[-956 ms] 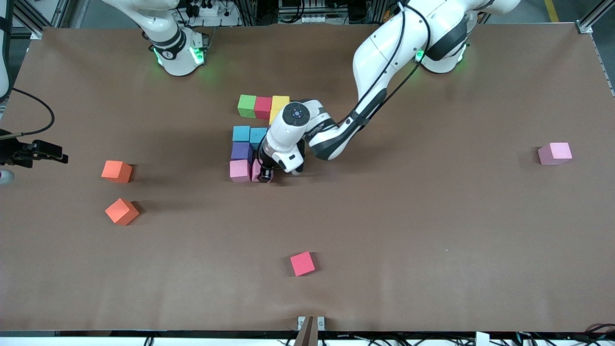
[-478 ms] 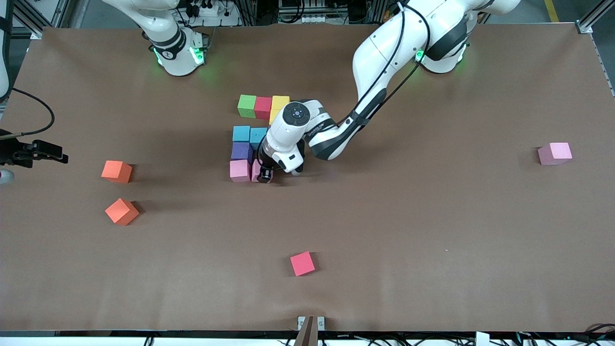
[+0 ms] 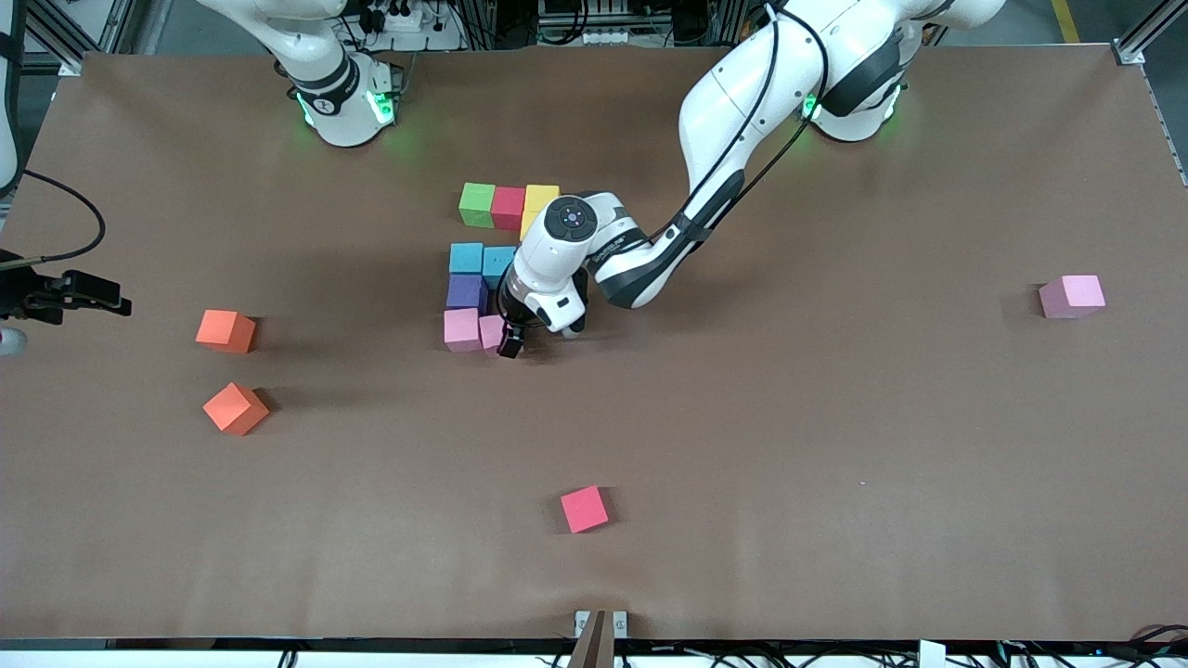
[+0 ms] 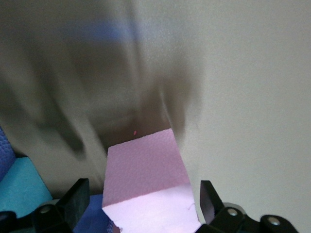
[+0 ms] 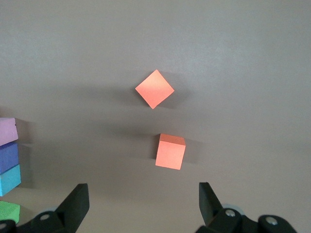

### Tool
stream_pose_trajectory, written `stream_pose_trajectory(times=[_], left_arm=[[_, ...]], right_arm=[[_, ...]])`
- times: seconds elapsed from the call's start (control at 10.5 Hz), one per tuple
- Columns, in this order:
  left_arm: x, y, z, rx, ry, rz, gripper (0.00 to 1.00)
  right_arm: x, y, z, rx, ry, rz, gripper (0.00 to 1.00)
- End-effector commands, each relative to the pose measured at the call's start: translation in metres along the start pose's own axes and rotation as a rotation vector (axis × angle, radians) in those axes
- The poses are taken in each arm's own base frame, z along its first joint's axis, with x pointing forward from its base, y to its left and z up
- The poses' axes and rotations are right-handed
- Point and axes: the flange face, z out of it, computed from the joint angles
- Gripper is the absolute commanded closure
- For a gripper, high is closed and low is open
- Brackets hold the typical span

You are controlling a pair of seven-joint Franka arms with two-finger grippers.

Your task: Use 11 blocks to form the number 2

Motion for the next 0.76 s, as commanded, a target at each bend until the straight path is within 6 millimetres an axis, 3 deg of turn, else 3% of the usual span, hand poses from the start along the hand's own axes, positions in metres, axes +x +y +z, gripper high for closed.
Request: stream_pose_trajectory(times=[0.0, 0.67], left_arm=[[-0.0063, -0.0025, 0.0055, -0.012, -0.010, 0.004, 0.00], [-0.0075, -0.0083, 0.0090, -0.028, 0.020, 0.115, 0.00]], right_arm=[[0.0030, 0.0017, -0.0011, 0.015, 0.011, -0.010, 0.00], [0.0023, 0.0034, -0.0004, 0.016, 0.009, -0.007, 0.00]])
